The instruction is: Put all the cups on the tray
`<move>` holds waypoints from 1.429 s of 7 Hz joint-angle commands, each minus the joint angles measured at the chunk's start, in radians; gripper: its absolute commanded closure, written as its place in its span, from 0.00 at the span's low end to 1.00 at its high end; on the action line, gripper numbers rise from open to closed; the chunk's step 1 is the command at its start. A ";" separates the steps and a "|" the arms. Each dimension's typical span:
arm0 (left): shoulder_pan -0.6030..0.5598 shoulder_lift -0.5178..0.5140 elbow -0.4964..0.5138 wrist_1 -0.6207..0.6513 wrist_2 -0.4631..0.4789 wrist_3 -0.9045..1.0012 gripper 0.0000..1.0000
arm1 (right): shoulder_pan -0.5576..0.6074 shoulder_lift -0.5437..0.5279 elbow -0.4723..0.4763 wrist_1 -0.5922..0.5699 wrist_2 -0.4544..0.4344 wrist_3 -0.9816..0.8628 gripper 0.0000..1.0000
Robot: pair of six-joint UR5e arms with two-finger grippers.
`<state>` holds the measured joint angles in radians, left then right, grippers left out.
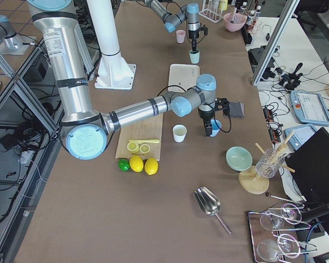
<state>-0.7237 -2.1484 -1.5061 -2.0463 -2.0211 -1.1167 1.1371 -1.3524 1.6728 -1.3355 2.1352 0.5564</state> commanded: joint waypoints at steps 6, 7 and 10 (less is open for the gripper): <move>0.060 -0.071 0.007 0.084 0.087 0.027 0.95 | -0.002 0.134 -0.142 -0.004 0.009 0.003 0.01; 0.055 -0.071 0.007 0.100 0.088 0.050 0.89 | -0.002 0.137 -0.145 -0.004 0.011 0.005 0.01; 0.049 -0.073 -0.017 0.097 0.090 0.063 0.02 | -0.008 0.142 -0.163 -0.002 0.011 0.019 0.01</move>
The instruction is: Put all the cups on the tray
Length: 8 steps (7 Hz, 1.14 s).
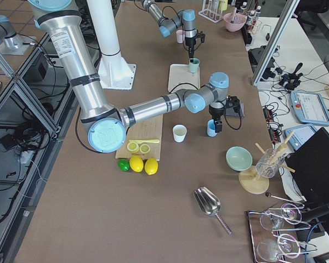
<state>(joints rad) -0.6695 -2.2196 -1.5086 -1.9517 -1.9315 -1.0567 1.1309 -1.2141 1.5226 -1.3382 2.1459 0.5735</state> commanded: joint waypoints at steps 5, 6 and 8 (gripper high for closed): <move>-0.116 0.034 -0.064 0.005 -0.076 0.105 0.02 | -0.060 0.062 -0.152 0.086 -0.014 0.022 0.12; -0.120 0.041 -0.064 0.005 -0.075 0.121 0.02 | -0.081 0.048 -0.201 0.167 -0.043 0.046 0.16; -0.142 0.043 -0.064 0.008 -0.087 0.130 0.02 | -0.094 0.034 -0.194 0.192 -0.055 0.122 0.74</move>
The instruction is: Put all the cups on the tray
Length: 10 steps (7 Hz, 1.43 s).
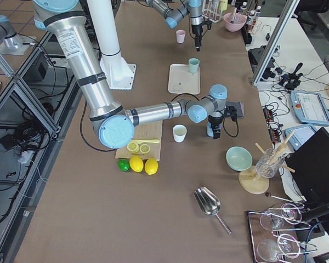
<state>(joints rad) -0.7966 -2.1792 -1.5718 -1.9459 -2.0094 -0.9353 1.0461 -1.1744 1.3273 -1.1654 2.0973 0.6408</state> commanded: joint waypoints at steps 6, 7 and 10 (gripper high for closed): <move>-0.130 0.087 -0.001 0.005 -0.115 0.190 0.02 | -0.095 0.065 0.168 0.003 -0.003 0.507 1.00; -0.144 0.100 -0.004 0.005 -0.121 0.191 0.02 | -0.148 0.100 0.194 -0.028 -0.022 0.602 1.00; -0.208 0.134 -0.013 0.021 -0.204 0.277 0.01 | -0.346 0.234 0.199 -0.148 -0.178 0.771 1.00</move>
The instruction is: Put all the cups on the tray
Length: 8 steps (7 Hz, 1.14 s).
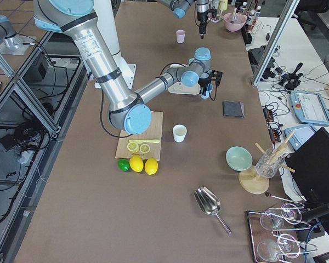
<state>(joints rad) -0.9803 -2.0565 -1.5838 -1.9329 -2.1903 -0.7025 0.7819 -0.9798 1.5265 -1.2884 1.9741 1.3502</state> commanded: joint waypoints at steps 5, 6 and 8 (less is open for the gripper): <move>-0.026 0.015 -0.001 0.006 -0.017 0.044 0.01 | -0.161 0.053 0.021 -0.032 -0.127 0.067 0.00; -0.027 0.016 -0.005 0.006 -0.019 0.044 0.01 | -0.144 0.053 0.071 -0.072 -0.121 0.063 0.00; -0.027 0.158 -0.123 0.006 -0.017 0.043 0.01 | -0.081 0.053 0.225 -0.284 -0.066 -0.035 0.00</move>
<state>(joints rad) -1.0075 -1.9845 -1.6360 -1.9260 -2.2085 -0.6591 0.6621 -0.9264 1.6685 -1.4574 1.8737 1.3711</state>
